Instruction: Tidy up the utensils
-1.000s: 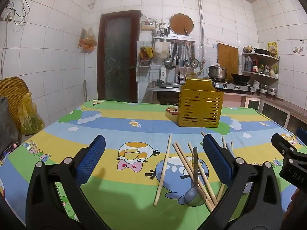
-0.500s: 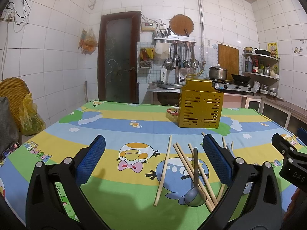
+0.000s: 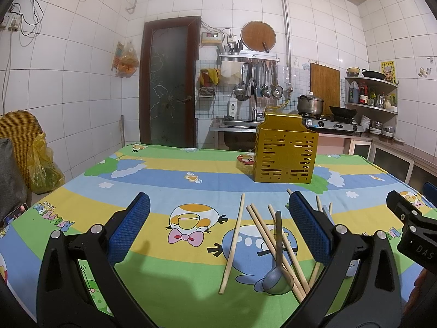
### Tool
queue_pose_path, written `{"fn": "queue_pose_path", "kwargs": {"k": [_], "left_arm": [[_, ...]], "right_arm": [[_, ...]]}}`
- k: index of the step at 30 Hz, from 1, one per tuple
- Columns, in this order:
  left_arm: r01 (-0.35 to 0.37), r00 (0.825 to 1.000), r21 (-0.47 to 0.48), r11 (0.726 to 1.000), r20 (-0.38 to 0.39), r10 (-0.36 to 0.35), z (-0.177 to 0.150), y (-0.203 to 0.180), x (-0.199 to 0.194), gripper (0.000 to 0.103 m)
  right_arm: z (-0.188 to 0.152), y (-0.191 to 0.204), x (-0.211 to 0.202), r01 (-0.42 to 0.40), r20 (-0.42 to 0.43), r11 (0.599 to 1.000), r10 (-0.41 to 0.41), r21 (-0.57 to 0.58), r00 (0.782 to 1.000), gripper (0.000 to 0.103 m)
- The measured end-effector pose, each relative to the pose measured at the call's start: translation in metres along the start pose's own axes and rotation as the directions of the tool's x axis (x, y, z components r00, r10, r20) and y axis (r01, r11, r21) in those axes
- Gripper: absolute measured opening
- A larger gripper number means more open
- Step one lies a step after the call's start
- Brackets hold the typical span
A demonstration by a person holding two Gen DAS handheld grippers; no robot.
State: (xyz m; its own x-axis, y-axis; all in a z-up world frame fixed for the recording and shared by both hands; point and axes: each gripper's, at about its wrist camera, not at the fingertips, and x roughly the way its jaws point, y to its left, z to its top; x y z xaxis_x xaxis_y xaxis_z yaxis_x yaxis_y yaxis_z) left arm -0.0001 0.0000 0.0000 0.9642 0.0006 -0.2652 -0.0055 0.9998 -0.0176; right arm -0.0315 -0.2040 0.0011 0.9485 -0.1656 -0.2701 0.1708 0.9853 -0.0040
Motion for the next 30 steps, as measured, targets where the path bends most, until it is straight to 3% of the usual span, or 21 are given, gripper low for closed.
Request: {"fn": "queue_pose_path", "kwargs": {"k": [30], "left_arm": [[0.0, 1.0, 0.001, 1.0, 0.002, 0.0, 0.0, -0.0003, -0.0005, 0.098]], "right_arm": [[-0.0013, -0.0007, 0.0015, 0.003, -0.002, 1.0, -0.003, 0.001, 1.0, 0.099]]}}
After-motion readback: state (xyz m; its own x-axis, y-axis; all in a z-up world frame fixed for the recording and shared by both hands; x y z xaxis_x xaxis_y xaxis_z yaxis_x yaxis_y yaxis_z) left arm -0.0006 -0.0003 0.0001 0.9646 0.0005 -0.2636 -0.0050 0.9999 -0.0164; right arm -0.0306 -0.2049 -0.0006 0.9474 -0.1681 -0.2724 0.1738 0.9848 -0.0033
